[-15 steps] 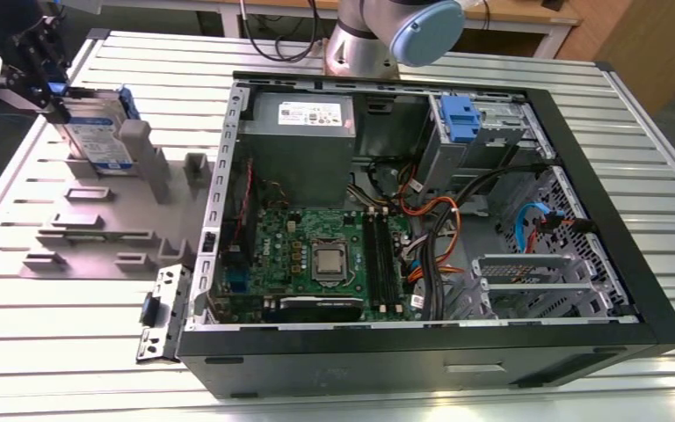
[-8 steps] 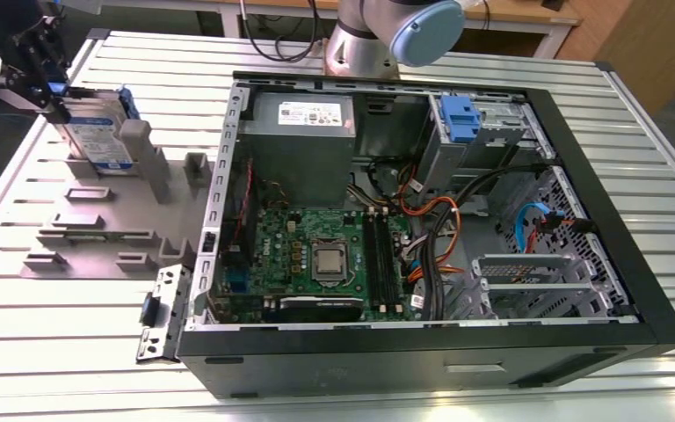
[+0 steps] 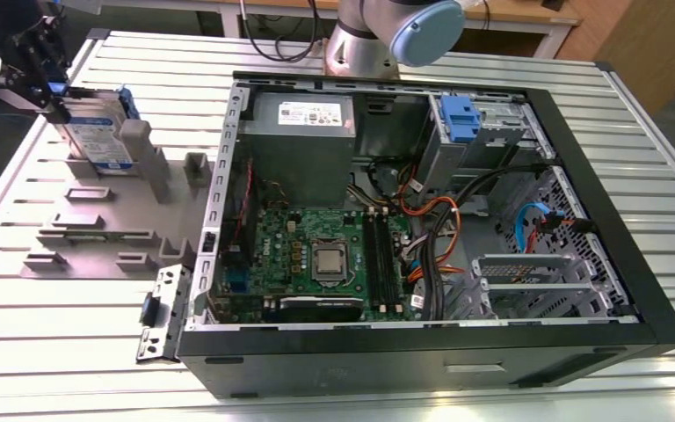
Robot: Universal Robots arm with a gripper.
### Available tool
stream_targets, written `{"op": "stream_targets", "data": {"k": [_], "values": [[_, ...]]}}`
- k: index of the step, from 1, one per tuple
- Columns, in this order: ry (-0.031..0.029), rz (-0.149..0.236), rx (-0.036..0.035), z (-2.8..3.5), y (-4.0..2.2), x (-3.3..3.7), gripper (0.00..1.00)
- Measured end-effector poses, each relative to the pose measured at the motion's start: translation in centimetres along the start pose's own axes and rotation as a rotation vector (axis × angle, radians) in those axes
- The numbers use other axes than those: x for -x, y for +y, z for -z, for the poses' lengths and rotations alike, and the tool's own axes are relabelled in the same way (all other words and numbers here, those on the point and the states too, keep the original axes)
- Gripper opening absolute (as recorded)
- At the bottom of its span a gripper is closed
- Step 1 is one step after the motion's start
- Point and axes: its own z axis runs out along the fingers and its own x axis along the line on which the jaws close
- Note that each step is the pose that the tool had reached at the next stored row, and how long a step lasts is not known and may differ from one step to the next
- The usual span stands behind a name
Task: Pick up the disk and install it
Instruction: 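Pick up the disk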
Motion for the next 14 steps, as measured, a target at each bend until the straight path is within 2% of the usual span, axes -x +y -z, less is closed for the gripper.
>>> {"op": "stream_targets", "data": {"k": [7, 8, 14], "values": [[0.0, -0.002, 0.0, 0.0, 0.0, 0.0, 0.38], [0.0, -0.002, 0.0, 0.0, 0.0, 0.0, 0.44], [0.0, -0.003, -0.0001, 0.0, 0.0, 0.0, 0.42]]}}
